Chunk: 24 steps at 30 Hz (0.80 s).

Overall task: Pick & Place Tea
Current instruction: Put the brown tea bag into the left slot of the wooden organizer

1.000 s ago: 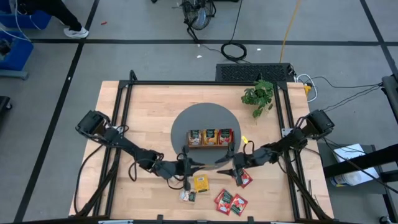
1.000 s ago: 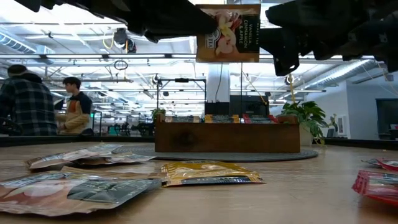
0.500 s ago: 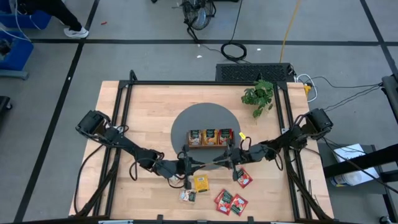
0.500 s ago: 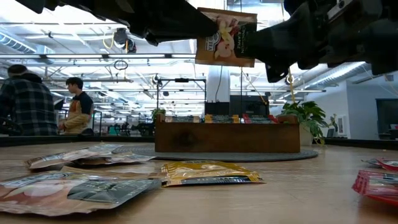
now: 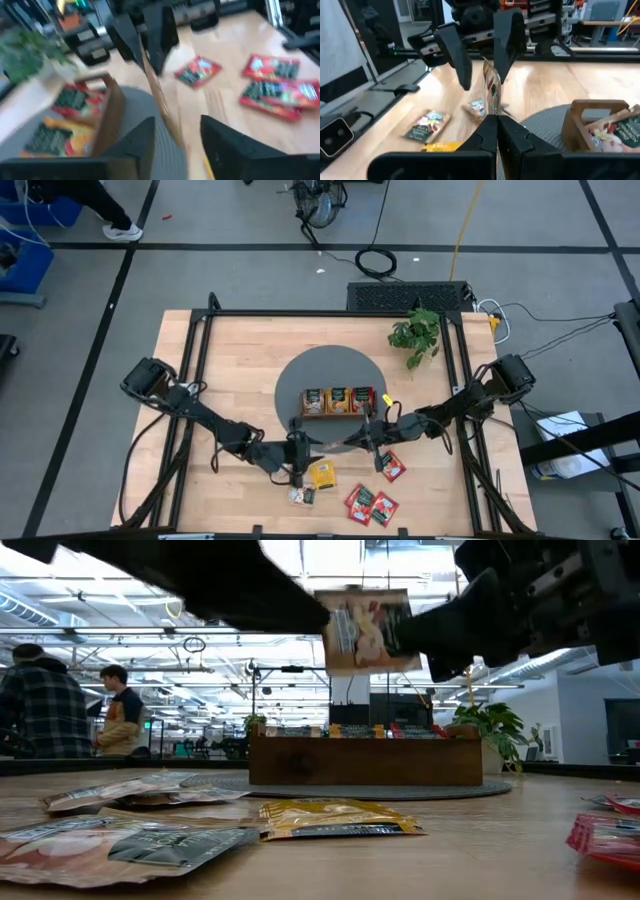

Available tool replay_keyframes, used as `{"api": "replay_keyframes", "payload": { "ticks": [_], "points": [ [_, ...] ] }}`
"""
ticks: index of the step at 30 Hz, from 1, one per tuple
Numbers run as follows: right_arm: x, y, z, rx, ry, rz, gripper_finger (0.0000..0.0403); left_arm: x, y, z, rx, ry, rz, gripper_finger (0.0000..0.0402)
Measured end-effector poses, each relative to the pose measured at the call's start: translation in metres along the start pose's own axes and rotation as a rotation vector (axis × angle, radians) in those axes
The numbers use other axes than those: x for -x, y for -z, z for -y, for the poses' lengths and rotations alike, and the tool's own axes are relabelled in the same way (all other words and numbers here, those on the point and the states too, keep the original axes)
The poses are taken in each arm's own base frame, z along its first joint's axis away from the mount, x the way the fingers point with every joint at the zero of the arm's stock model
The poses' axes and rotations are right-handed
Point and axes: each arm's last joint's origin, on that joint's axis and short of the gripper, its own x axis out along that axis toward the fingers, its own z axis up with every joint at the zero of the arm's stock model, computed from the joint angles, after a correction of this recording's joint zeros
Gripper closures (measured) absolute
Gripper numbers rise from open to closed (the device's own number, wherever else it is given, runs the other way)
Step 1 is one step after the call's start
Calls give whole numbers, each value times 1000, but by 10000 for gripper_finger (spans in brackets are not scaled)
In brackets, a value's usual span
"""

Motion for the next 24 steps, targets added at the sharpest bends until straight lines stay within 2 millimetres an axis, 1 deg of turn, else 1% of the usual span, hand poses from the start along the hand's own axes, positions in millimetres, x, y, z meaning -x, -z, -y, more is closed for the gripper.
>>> {"api": "replay_keyframes", "payload": {
  "ticks": [4, 7, 9, 11, 15, 18, 24],
  "points": [
    [0, 5, 1, 8, 5, -47, 402, 9, 8, 13, 86, 63, -79, 197],
    [0, 5, 1, 8, 5, -47, 402, 14, 12, 22, 156, 129, -120, 183],
    [0, 6, 1, 9, 6, -57, 403, 17, 16, 28, 188, 160, -146, 180],
    [0, 5, 1, 9, 6, -57, 403, 20, 21, 33, 175, 167, -175, 179],
    [0, 6, 1, 8, 6, -63, 403, 24, 21, 38, 159, 160, -162, 179],
    [0, 7, 3, 30, 14, -78, 403, 25, 22, 39, 180, 157, -169, 179],
    [-2, 9, 16, 35, 37, -107, 403, 25, 24, 38, 210, 146, -184, 179]
  ]
}}
